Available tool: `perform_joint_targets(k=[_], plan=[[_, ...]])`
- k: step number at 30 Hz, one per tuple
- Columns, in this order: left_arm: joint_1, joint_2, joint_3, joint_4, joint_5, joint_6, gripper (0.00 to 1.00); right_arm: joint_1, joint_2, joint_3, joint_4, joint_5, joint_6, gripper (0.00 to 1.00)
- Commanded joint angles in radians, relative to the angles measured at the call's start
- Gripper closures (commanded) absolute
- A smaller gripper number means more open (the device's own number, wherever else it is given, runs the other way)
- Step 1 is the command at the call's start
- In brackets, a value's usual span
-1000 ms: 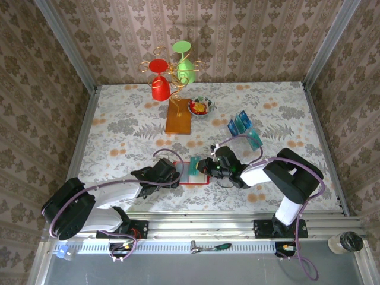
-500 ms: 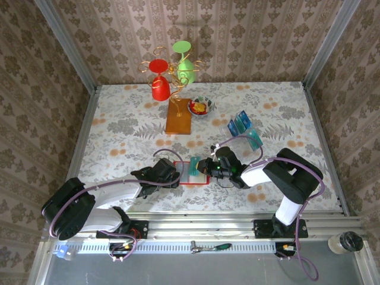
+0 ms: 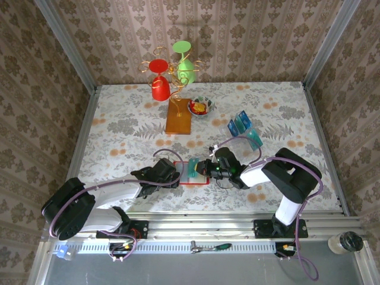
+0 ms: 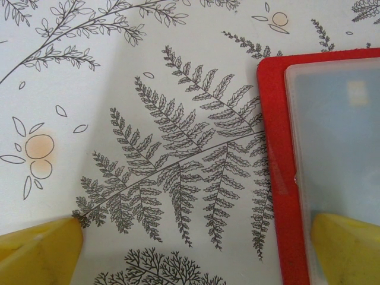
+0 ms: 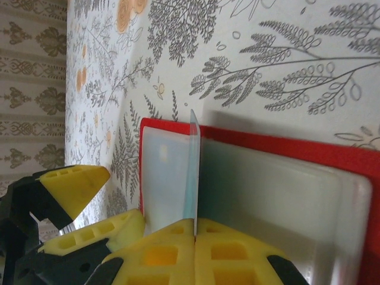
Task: Put the credit cards into the card holder
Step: Insert the credit card into the card slot.
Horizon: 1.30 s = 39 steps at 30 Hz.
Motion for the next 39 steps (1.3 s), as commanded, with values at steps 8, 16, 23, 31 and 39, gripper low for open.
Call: perform_joint_targets(k=[8,16,23,31,39], plan=[[-0.006,-0.003,-0.011,-0.037,-0.017,-0.010,0.00,0.020,0.014,-0.041,-0.002,-0.001,-0.005,1.00],[-0.006,-0.005,-0.013,-0.039,-0.017,-0.010,0.00,0.028,0.012,-0.059,-0.006,0.012,0.006,1.00],[-0.006,-0.005,-0.015,-0.037,-0.017,-0.010,0.00,0.036,0.018,-0.068,-0.004,0.017,0.015,1.00],[-0.007,-0.003,-0.016,-0.035,-0.015,-0.011,0.00,0.045,0.048,-0.062,0.008,0.022,0.039,1.00],[-0.007,-0.005,-0.017,-0.033,-0.017,-0.012,0.00,0.046,0.058,-0.068,0.014,0.026,0.052,1.00]])
